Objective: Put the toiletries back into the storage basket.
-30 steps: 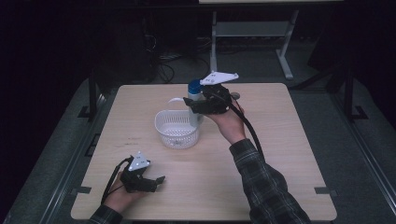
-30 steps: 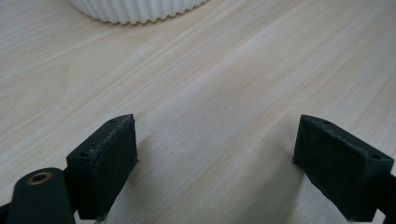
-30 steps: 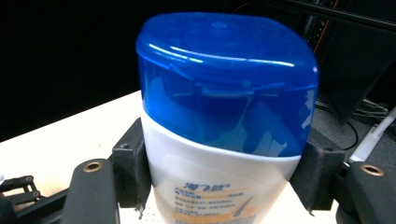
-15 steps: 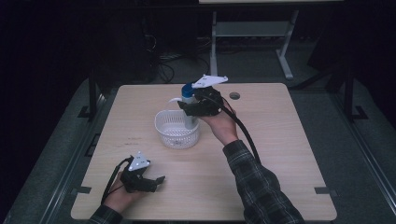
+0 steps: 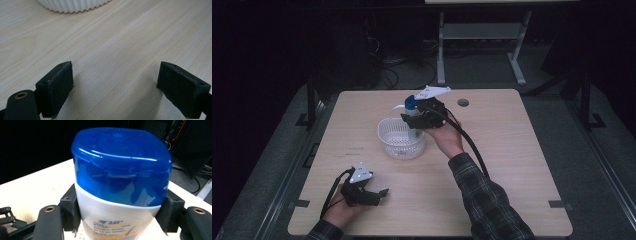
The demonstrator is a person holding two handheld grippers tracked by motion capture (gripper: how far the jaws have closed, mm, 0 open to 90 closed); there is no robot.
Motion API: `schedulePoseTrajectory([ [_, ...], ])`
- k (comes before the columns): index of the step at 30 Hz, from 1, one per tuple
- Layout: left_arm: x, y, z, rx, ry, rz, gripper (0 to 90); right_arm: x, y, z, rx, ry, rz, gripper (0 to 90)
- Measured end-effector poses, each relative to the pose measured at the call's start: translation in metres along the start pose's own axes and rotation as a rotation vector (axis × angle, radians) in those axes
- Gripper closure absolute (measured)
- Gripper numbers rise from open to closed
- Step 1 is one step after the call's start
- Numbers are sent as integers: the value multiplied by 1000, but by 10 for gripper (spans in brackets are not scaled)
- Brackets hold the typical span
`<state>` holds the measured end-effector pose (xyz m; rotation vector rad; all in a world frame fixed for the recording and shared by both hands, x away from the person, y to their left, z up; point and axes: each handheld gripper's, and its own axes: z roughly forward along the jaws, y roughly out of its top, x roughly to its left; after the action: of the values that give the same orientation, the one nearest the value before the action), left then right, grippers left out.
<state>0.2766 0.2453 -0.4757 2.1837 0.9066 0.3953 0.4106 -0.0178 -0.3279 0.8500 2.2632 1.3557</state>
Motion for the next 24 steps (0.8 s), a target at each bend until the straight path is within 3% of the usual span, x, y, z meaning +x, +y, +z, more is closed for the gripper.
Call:
schedulePoseTrajectory([
  [24, 0, 0, 0, 5, -1, 3, 125, 2, -24, 24, 69, 10, 9, 326],
])
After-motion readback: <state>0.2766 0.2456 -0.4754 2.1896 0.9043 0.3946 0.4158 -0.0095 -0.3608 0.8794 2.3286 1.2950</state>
